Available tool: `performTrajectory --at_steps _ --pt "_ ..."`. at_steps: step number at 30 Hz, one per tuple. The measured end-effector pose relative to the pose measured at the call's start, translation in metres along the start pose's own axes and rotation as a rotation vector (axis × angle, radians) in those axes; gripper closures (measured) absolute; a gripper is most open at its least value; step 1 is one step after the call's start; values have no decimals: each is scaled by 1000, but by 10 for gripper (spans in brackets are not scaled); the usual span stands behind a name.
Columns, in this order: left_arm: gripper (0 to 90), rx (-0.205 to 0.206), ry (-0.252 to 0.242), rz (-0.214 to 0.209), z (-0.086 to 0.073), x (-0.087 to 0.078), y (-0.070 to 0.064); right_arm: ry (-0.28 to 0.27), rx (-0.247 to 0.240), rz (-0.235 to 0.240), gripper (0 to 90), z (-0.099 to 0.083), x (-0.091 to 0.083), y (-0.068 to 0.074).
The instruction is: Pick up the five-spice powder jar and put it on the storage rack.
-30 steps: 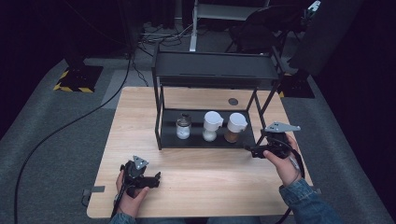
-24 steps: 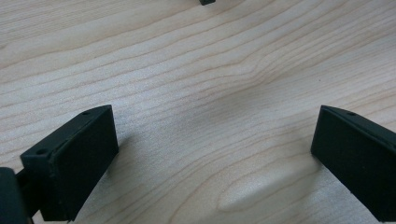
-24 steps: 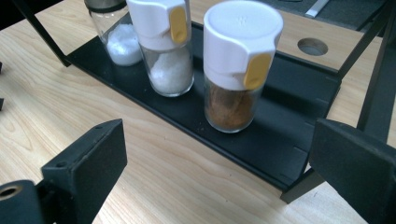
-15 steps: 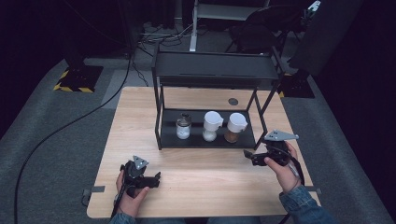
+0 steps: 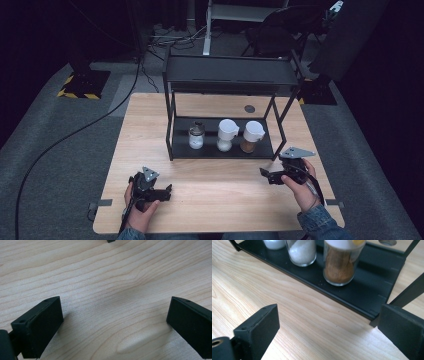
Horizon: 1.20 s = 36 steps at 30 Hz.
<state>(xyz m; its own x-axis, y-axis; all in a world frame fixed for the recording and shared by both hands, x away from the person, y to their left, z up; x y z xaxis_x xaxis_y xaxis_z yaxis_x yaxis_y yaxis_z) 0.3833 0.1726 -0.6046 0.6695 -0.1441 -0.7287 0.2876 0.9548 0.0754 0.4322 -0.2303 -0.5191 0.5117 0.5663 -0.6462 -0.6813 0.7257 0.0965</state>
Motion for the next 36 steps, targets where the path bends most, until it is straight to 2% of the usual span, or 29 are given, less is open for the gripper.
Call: performTrajectory --at_steps 19,36 --pt "5 0 0 0 0 0 0 42 22 -9 40 -29 15 1" --pt "5 0 0 0 0 0 0 68 63 -21 40 -50 26 0"
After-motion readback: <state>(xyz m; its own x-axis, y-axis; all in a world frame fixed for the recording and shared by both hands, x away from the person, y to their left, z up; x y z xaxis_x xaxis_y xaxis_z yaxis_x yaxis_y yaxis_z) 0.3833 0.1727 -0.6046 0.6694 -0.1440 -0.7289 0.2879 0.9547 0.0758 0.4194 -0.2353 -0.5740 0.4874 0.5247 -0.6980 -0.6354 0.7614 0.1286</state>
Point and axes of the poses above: each handheld gripper's, and its own axes: x roughly forward along the jaws, z roughly out of its top, y roughly to its left, the point moved 8 cm from there along x, roughly forward along the jaws, and after that the axes turned 7 degrees about z, right-handed, at the moved point
